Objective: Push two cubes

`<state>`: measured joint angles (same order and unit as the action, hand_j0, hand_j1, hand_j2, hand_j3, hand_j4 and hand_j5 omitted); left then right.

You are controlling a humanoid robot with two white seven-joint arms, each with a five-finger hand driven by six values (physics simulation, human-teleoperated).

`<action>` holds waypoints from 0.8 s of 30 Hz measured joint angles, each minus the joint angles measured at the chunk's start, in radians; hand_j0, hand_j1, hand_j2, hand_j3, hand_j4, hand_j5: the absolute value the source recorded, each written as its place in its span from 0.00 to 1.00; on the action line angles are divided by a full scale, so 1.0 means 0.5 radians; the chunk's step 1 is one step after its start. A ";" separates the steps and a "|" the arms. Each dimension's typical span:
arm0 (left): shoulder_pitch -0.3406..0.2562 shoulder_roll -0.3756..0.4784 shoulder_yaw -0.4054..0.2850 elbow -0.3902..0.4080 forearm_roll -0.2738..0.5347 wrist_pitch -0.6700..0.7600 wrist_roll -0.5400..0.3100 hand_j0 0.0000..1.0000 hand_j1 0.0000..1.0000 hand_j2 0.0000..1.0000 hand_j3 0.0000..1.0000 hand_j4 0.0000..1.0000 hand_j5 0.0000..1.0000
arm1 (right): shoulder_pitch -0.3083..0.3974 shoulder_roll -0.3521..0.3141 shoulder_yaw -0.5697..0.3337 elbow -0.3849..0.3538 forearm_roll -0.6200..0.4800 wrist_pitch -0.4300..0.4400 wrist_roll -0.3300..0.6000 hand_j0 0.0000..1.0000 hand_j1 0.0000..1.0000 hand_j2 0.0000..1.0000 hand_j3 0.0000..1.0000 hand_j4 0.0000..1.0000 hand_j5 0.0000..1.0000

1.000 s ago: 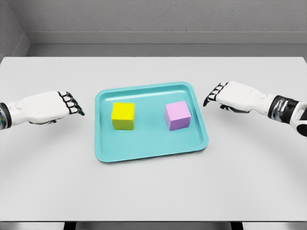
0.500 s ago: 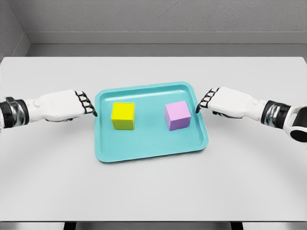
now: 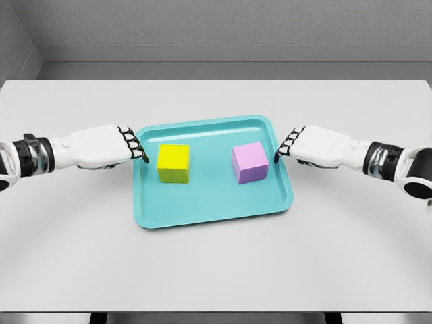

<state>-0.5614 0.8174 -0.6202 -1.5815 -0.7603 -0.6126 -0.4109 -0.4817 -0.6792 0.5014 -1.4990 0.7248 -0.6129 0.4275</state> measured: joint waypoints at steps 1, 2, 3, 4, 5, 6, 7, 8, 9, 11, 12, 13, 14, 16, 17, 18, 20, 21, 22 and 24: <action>0.000 -0.008 0.000 0.003 0.000 0.000 0.000 0.77 0.77 0.77 0.77 0.77 0.77 | 0.003 0.001 0.000 -0.009 0.009 0.000 0.007 0.64 0.64 0.64 0.64 0.64 0.64; 0.000 -0.015 0.000 0.006 0.000 0.000 -0.001 0.77 0.77 0.77 0.77 0.77 0.77 | 0.000 0.002 0.001 -0.017 0.017 0.000 0.012 0.64 0.64 0.64 0.64 0.64 0.64; 0.000 -0.020 0.000 0.007 -0.001 0.000 -0.001 0.77 0.77 0.77 0.77 0.77 0.77 | 0.000 0.003 0.001 -0.022 0.022 0.000 0.016 0.64 0.64 0.64 0.64 0.64 0.64; 0.000 -0.025 0.000 0.009 -0.001 0.000 -0.001 0.77 0.77 0.77 0.77 0.77 0.77 | -0.015 0.003 0.001 -0.026 0.027 0.000 0.019 0.64 0.64 0.64 0.64 0.64 0.64; -0.015 -0.032 0.000 0.013 -0.001 0.000 -0.001 0.77 0.77 0.77 0.77 0.77 0.77 | -0.025 0.003 0.001 -0.029 0.030 0.000 0.021 0.64 0.64 0.64 0.64 0.64 0.64; -0.018 -0.040 0.000 0.019 -0.003 0.000 -0.001 0.77 0.77 0.77 0.77 0.77 0.77 | -0.028 0.004 0.001 -0.031 0.033 0.000 0.024 0.64 0.64 0.64 0.64 0.64 0.64; -0.018 -0.046 -0.001 0.025 -0.006 0.000 -0.001 0.77 0.77 0.77 0.77 0.77 0.77 | -0.028 0.005 0.001 -0.034 0.034 0.000 0.031 0.64 0.64 0.64 0.64 0.64 0.64; -0.018 -0.051 0.000 0.030 -0.008 0.000 -0.001 0.77 0.77 0.77 0.77 0.77 0.77 | -0.028 0.008 0.001 -0.038 0.036 0.000 0.042 0.64 0.64 0.64 0.64 0.64 0.64; -0.018 -0.054 -0.001 0.036 -0.010 0.000 -0.001 0.77 0.77 0.77 0.77 0.77 0.77 | -0.028 0.017 0.004 -0.042 0.037 0.000 0.051 0.64 0.64 0.64 0.64 0.64 0.64; -0.018 -0.058 -0.002 0.049 -0.012 0.000 -0.001 0.77 0.77 0.77 0.77 0.77 0.77 | -0.028 0.031 0.032 -0.048 0.043 0.000 0.061 0.64 0.64 0.64 0.64 0.64 0.64; -0.018 -0.060 -0.002 0.054 -0.013 0.000 -0.001 0.77 0.77 0.77 0.77 0.77 0.77 | -0.025 0.035 0.041 -0.056 0.043 0.002 0.064 0.64 0.64 0.64 0.64 0.64 0.64; -0.028 -0.061 -0.007 0.059 -0.014 0.000 -0.001 0.77 0.77 0.77 0.77 0.77 0.77 | -0.025 0.039 0.048 -0.067 0.045 0.001 0.067 0.64 0.64 0.64 0.64 0.64 0.64; -0.040 -0.063 -0.013 0.064 -0.014 0.000 -0.001 0.77 0.77 0.77 0.77 0.77 0.77 | -0.028 0.041 0.054 -0.077 0.047 0.001 0.069 0.64 0.64 0.64 0.64 0.64 0.64; -0.043 -0.065 -0.022 0.072 -0.015 0.000 -0.001 0.77 0.77 0.77 0.77 0.77 0.77 | -0.025 0.044 0.062 -0.102 0.050 0.000 0.074 0.64 0.64 0.64 0.64 0.64 0.64; -0.052 -0.074 -0.024 0.075 -0.015 0.000 -0.001 0.77 0.77 0.77 0.77 0.77 0.77 | -0.028 0.045 0.065 -0.117 0.050 0.000 0.087 0.64 0.64 0.64 0.64 0.64 0.64; -0.052 -0.083 -0.026 0.079 -0.016 0.000 -0.001 0.77 0.77 0.77 0.77 0.77 0.77 | -0.037 0.045 0.067 -0.128 0.050 0.000 0.102 0.64 0.64 0.64 0.64 0.64 0.64; -0.055 -0.098 -0.029 0.084 -0.017 0.000 -0.001 0.77 0.77 0.77 0.77 0.77 0.77 | -0.049 0.046 0.069 -0.143 0.050 0.000 0.124 0.64 0.64 0.64 0.64 0.64 0.64; -0.055 -0.107 -0.031 0.085 -0.018 0.000 -0.002 0.77 0.77 0.77 0.77 0.77 0.77 | -0.055 0.046 0.070 -0.146 0.050 0.000 0.131 0.64 0.64 0.64 0.64 0.64 0.64; -0.055 -0.115 -0.031 0.086 -0.018 0.000 -0.008 0.77 0.77 0.77 0.77 0.77 0.77 | -0.055 0.045 0.071 -0.148 0.051 0.000 0.136 0.64 0.64 0.64 0.64 0.64 0.64; -0.058 -0.132 -0.032 0.087 -0.017 0.001 -0.018 0.77 0.77 0.77 0.77 0.77 0.77 | -0.055 0.045 0.071 -0.149 0.058 0.000 0.143 0.64 0.64 0.64 0.64 0.64 0.64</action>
<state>-0.5906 0.7512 -0.6361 -1.5381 -0.7690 -0.6122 -0.4199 -0.5093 -0.6568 0.5371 -1.5733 0.7540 -0.6131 0.4992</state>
